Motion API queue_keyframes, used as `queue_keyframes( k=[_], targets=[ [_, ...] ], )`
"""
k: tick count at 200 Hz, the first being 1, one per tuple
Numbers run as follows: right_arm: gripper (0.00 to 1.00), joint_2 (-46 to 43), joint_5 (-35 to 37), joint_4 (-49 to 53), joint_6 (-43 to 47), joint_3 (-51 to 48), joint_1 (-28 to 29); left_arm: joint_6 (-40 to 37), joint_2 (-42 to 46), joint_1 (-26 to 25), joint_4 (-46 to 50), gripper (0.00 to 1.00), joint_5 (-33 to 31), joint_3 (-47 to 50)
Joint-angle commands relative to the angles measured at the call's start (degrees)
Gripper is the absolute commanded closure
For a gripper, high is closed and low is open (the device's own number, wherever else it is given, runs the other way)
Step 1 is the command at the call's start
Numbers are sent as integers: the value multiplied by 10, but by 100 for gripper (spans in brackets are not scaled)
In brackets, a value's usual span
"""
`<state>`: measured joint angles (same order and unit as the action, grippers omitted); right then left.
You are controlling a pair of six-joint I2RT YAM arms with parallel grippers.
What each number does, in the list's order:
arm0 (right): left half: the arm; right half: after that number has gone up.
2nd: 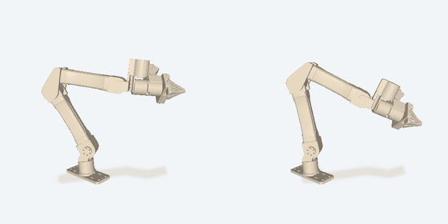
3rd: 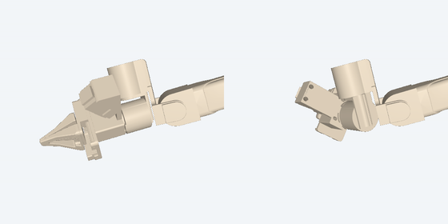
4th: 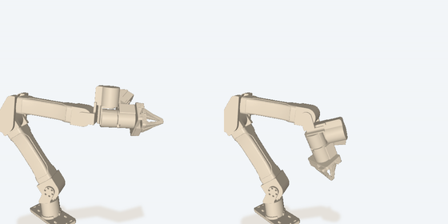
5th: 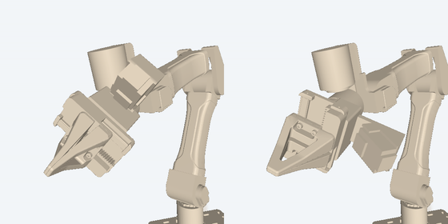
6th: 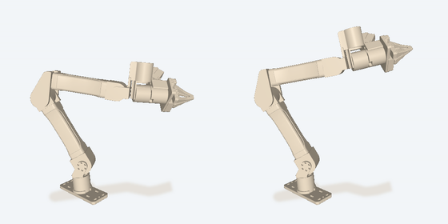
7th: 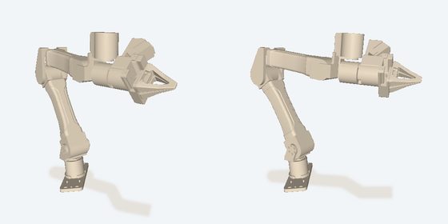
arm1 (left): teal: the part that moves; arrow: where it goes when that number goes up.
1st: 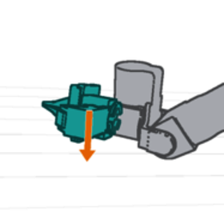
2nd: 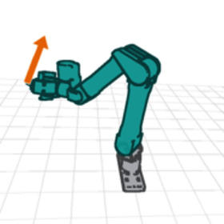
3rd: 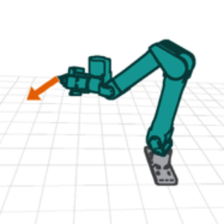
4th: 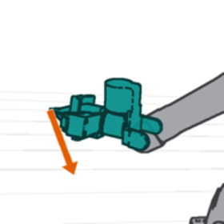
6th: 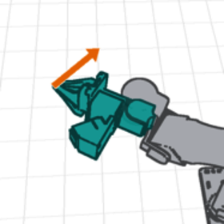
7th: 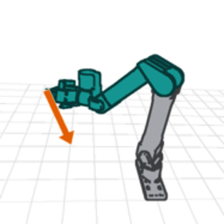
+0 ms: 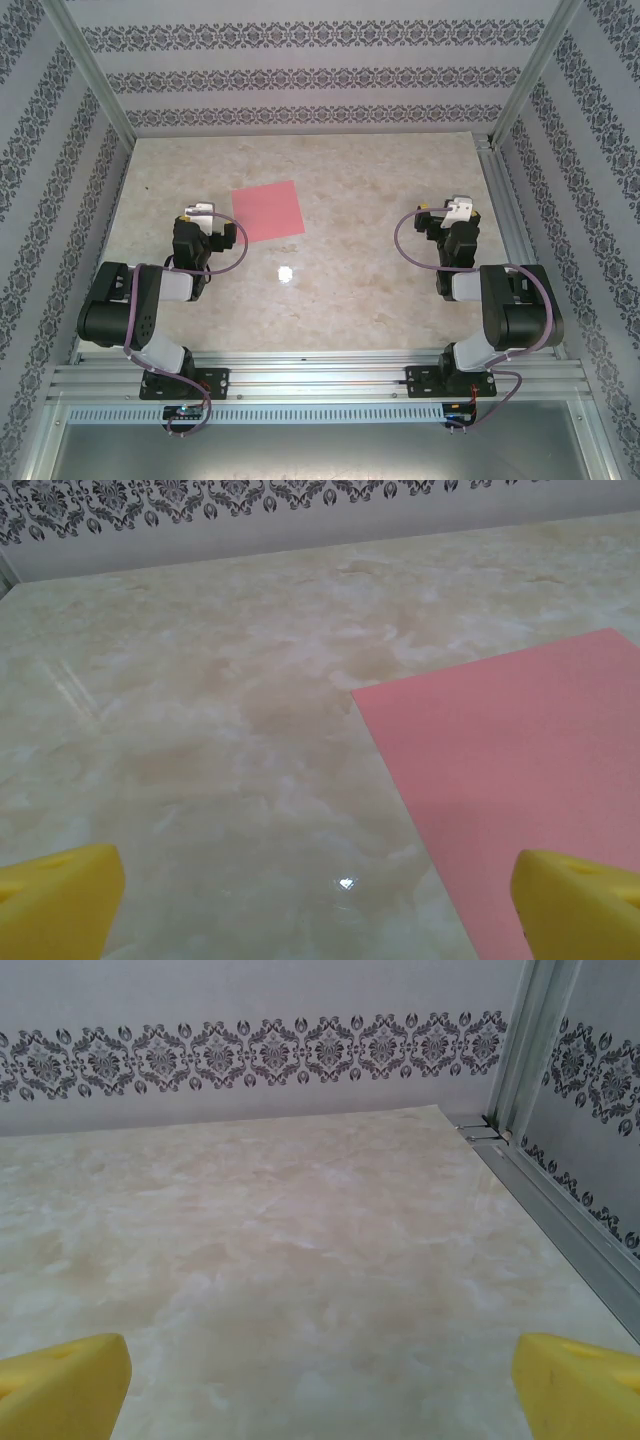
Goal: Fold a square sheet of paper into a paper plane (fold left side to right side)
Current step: Move the square sheet of paper to the center of the table.
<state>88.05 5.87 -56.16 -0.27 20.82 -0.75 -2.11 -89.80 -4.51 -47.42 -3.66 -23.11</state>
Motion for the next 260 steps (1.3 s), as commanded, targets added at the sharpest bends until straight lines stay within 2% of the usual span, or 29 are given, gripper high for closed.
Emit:
queue_keyframes(
  k=[1, 92, 111, 138, 160, 182, 217, 240, 260],
  targets=[
    [2, 1, -3, -7, -2, -1, 3, 4, 4, 7, 0, 0, 8, -7],
    [2, -12, -6, -13, 0, -8, 3, 5, 6, 6, -2, 0, 7, -6],
    [2, -57, 6, 17, -3, -9, 3, 16, 53, 7, 86, 0, -20, -36],
    [2, -160, 34, 129, -4, 0, 16, 21, 149, 6, 237, 0, -10, -88],
    [2, -248, 42, 328, -55, 58, 36, 90, 199, 7, 401, 0, -31, -164],
    [2, -291, 25, 500, -115, 129, 79, 158, 201, 7, 578, 0, 10, -259],
    [2, -273, -8, 696, -201, 231, 161, 207, 109, 17, 748, 0, 89, -381],
    [2, -230, 8, 760, -224, 271, 232, 224, 18, 33, 772, 0, 161, -446],
    [2, -173, 35, 789, -224, 303, 288, 219, -67, 40, 789, 0, 174, -517]
  ],
)
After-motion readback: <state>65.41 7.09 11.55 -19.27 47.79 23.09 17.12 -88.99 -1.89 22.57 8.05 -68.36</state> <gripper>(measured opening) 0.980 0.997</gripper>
